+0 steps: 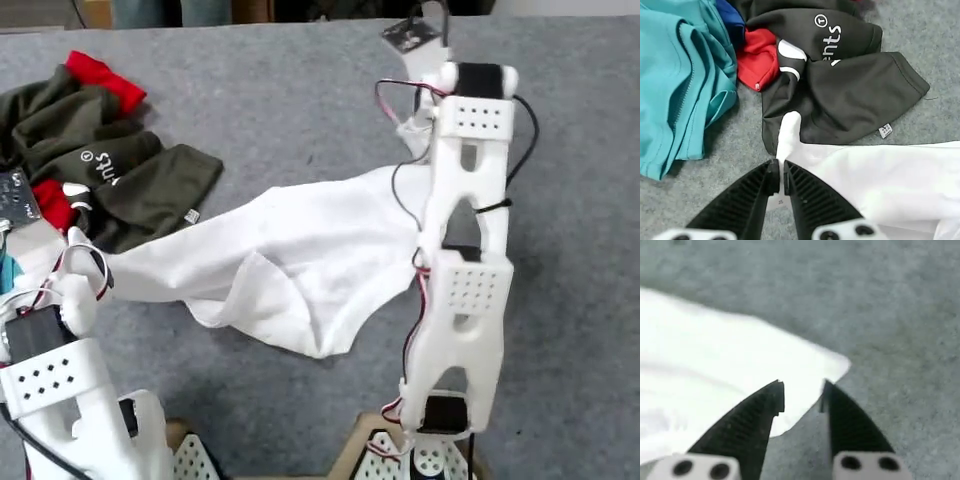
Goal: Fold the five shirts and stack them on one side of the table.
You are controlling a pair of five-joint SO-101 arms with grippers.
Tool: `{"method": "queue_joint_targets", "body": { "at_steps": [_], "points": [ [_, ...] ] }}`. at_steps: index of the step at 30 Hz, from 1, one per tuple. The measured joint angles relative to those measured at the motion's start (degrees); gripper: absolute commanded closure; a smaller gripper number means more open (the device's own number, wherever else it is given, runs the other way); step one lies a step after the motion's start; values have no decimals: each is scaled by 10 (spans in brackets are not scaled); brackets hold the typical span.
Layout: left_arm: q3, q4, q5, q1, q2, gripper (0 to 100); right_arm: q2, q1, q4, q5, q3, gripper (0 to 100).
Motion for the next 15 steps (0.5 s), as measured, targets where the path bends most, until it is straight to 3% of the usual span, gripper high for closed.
{"method": "queue_joint_targets", "body": {
  "at_steps": [8,11,15],
  "points": [
    [3,-7,-4,-2,0,972,-282,-145,-3,110,367,861],
    [3,-7,-4,-13,0,972,-360,-205,-25,115,487,819],
    [3,-7,-4,-26,0,971,-391,-279,-76,68,594,822]
  ]
}}
